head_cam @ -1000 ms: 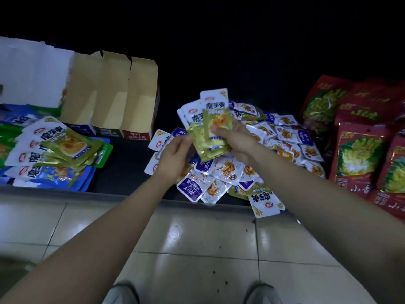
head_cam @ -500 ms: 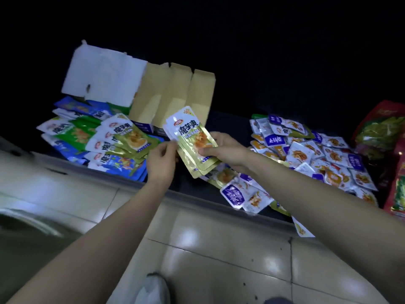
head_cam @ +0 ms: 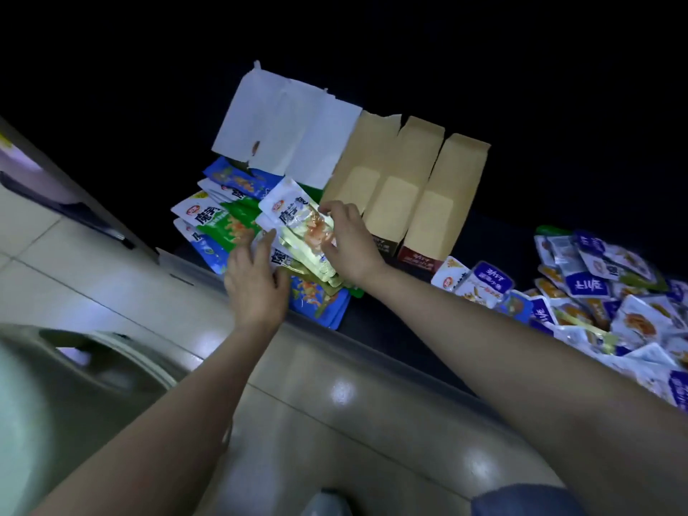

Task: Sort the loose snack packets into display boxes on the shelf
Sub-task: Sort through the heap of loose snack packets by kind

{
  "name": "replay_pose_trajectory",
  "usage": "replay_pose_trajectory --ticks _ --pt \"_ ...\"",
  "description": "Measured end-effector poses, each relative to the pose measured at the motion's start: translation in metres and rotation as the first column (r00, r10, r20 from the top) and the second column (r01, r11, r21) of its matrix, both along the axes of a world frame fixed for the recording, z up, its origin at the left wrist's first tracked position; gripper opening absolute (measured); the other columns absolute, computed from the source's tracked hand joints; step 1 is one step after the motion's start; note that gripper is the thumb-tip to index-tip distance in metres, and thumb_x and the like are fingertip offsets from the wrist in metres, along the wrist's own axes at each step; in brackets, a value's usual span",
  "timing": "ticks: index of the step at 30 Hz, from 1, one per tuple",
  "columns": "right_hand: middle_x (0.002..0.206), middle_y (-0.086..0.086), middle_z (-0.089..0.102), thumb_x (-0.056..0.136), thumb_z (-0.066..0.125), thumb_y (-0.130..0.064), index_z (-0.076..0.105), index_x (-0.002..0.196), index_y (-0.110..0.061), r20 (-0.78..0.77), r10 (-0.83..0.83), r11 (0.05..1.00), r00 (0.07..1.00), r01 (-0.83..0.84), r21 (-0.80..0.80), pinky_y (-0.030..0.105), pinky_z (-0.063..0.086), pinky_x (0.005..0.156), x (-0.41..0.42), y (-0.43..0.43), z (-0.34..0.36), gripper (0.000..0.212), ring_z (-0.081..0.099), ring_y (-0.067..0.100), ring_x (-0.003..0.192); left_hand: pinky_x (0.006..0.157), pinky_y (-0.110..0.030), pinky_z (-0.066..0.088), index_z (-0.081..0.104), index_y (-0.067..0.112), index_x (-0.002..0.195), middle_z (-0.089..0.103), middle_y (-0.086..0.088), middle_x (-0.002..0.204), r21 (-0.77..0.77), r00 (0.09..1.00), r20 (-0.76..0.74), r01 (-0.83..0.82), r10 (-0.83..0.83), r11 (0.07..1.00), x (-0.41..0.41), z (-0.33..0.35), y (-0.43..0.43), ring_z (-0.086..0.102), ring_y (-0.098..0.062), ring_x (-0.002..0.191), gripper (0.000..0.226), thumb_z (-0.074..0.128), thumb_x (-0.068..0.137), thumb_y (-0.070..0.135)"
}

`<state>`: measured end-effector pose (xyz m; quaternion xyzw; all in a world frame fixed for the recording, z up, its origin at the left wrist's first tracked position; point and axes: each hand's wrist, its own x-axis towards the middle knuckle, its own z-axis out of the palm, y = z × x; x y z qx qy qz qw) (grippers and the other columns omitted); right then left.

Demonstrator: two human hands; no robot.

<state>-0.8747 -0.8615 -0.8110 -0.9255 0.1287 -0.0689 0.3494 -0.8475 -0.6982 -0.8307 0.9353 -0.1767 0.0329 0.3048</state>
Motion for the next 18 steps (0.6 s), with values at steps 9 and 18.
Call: replay_pose_trajectory --ticks 9,18 --pt "0.142 0.008 0.049 0.102 0.029 -0.049 0.034 0.149 -0.013 -0.163 0.130 0.893 0.978 -0.186 -0.410 0.038 0.024 0.104 0.005 -0.006 -0.024 0.059 0.041 0.027 0.129 0.107 -0.051 0.022 0.034 0.030 0.151 0.027 -0.016 0.154 0.113 0.998 -0.023 0.057 -0.055 0.992 0.012 -0.006 -0.006 0.023 -0.034 0.141 0.068 0.056 0.088 0.014" --pt "0.122 0.006 0.059 0.095 0.038 -0.042 0.056 0.129 -0.014 0.110 0.240 0.906 0.965 -0.182 -0.382 0.033 0.033 0.089 -0.044 -0.042 0.010 0.047 0.054 0.024 0.111 0.095 -0.049 0.031 0.055 0.009 0.124 0.048 -0.019 0.124 0.017 0.974 0.201 0.103 -0.104 0.995 -0.022 0.019 -0.029 0.041 -0.036 0.115 0.049 0.048 0.077 0.015"
